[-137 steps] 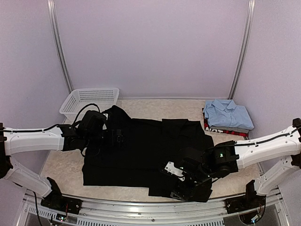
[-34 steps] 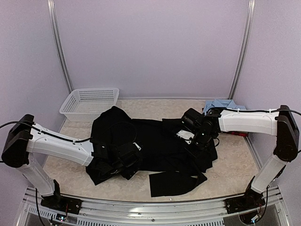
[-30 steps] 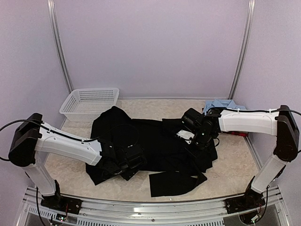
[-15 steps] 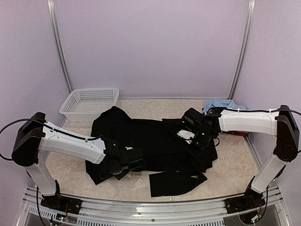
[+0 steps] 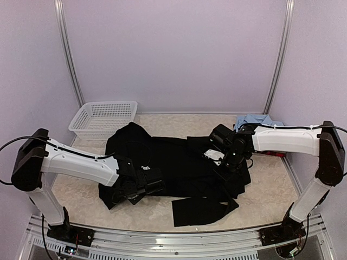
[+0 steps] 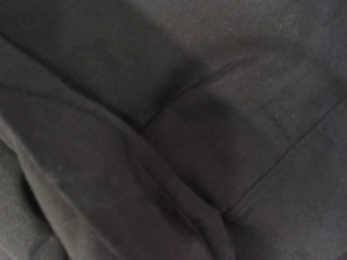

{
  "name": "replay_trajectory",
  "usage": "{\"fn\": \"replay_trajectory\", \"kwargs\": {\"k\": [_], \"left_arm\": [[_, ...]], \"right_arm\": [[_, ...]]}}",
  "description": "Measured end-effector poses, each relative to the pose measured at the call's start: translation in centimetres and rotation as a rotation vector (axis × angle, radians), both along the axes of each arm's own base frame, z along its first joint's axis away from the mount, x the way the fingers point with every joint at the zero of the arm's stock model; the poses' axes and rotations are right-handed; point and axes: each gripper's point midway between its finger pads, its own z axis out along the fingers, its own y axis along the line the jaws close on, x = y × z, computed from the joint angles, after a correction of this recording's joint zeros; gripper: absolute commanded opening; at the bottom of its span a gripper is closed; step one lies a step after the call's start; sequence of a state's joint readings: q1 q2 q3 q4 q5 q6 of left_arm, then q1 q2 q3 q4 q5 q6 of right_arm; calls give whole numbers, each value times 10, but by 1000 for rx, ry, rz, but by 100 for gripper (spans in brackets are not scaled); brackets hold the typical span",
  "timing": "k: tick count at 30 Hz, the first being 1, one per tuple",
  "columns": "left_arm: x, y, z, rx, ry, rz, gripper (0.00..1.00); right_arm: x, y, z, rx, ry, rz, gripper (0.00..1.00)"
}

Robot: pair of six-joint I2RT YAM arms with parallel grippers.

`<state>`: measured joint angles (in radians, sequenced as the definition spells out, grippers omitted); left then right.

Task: Fold and stack the long sleeve shirts
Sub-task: Pick up the shirt from the center of the board, then fold the crumpled shirt at the center of the board.

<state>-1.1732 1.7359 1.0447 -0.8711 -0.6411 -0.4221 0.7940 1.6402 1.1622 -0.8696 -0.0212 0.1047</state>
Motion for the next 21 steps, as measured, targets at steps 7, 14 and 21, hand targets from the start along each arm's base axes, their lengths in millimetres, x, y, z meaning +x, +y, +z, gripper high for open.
{"fn": "replay_trajectory", "kwargs": {"k": [7,14,21], "left_arm": [[8,4,7,-3,-16,14,0],[17,7,12,22,-35,11,0],[35,9,21,39,-36,2,2]], "right_arm": [[1,-1,0,0,0,-5,0],[1,-1,0,0,0,-6,0],[2,-2,0,-2,-1,-7,0]]}}
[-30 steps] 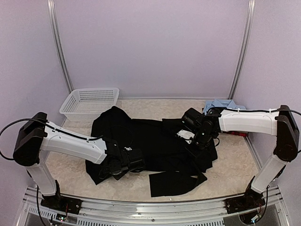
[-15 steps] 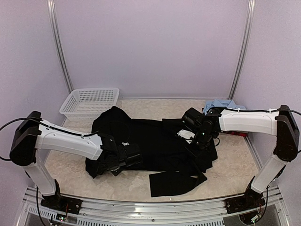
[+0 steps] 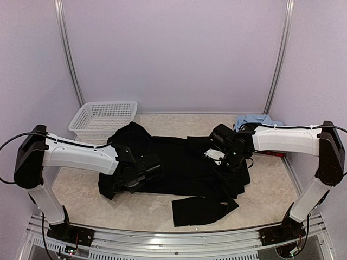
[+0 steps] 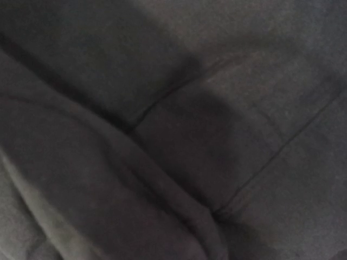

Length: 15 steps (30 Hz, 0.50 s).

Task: Fold and stack the long sleeve shirts
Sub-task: Fold the crumpled shirt at the center of the board.

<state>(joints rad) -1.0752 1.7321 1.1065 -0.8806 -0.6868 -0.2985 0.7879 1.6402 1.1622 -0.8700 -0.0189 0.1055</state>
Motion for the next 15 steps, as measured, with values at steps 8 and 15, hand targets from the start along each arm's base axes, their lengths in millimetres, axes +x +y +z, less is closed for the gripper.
{"fn": "replay_trajectory", "kwargs": {"k": [8,15], "left_arm": [[10,7,-10,65,43,-24,19],[7,7,-20,96,90,-52,30]], "right_arm": [[3,-3,0,-2,-2,-13,0],[12,-13,0,-12,-11,-48,0]]}}
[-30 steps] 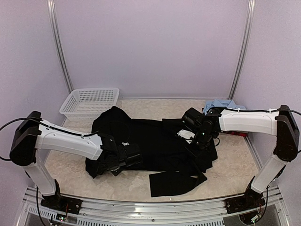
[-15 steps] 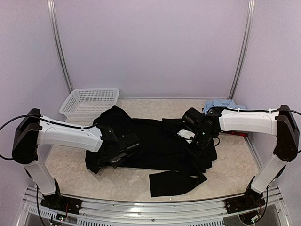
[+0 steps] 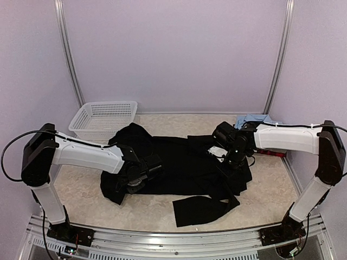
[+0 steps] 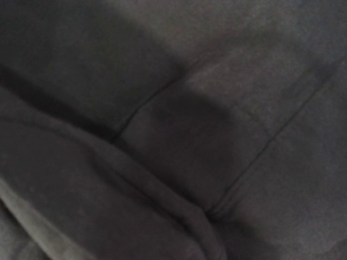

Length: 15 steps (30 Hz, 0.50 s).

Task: Fold and stack the long sleeve shirts
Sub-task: Fold the crumpled shirt at the center of the board.

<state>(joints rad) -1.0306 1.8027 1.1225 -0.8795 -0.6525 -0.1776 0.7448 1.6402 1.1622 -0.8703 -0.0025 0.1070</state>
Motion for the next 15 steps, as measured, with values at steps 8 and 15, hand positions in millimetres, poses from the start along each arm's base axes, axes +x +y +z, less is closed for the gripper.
{"fn": "replay_trajectory", "kwargs": {"k": [8,15], "left_arm": [[4,-3,5,4,2,-15,35],[11,3,7,46,10,-20,40]], "right_arm": [[7,-8,0,-5,-5,-44,0],[11,-13,0,-3,-4,-68,0]]}}
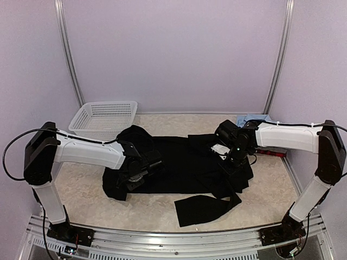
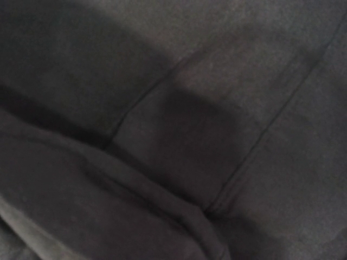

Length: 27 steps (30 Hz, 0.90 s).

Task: Fold and stack the long sleeve shirts
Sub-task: Fold the crumpled shirt at the center of the board.

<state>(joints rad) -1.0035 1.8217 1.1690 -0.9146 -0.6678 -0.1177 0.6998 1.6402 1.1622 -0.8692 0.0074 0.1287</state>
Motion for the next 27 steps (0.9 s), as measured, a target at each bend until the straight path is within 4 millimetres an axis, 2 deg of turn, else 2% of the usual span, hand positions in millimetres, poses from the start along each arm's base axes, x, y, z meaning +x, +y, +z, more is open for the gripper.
{"fn": "replay_trajectory", "kwargs": {"k": [8,27], "left_arm": [[2,14,0,53,39,-9,44],[-6,22,5,18,92,-32,54]], "right_arm": [[0,-1,0,1,1,-4,0],[7,-8,-5,-4,13,-36,0]]}}
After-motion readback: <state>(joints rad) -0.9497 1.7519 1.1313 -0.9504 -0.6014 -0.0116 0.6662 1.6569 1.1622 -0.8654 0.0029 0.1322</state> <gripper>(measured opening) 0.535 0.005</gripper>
